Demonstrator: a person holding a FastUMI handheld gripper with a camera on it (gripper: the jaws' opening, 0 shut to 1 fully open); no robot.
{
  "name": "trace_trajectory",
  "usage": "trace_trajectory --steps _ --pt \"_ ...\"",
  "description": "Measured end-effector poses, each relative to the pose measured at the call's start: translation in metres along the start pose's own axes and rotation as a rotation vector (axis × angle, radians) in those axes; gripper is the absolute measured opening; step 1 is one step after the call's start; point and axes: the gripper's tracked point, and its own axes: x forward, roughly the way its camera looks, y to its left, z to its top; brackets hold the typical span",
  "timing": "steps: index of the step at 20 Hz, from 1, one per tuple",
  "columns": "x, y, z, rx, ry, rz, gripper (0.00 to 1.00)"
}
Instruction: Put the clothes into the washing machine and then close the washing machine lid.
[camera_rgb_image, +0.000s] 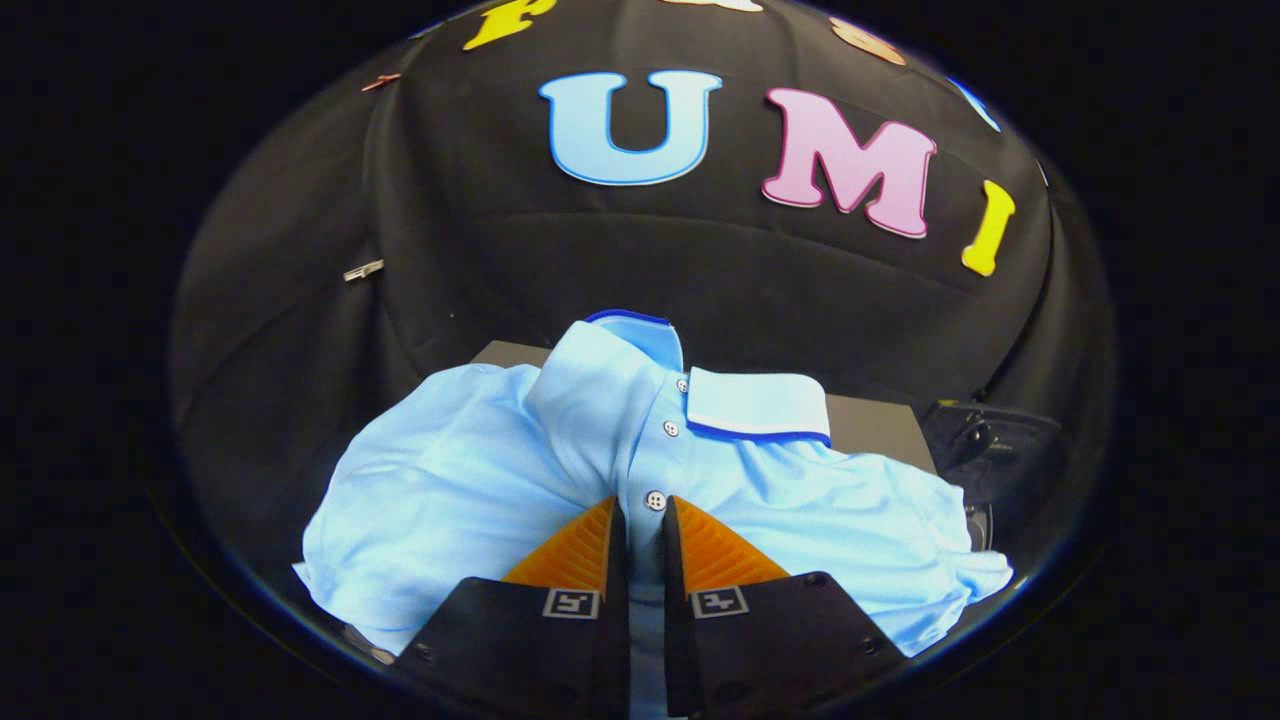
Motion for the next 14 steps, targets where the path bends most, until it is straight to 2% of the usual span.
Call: trace_trajectory --steps 2,8,10,14 --pt "-0.0064 0.0011 -0.0049 -0.04 0.008 -0.001 0.19" --pt "-0.0068 -0.0015 -0.006 -0.016 0.023 0.001 0.19" --pt "-0.0069 -0.0019 -0.0054 0.004 0.013 0.004 0.09" --pt "-0.0084 -0.0044 -0.0049 0.009 0.024 0.05 0.09"
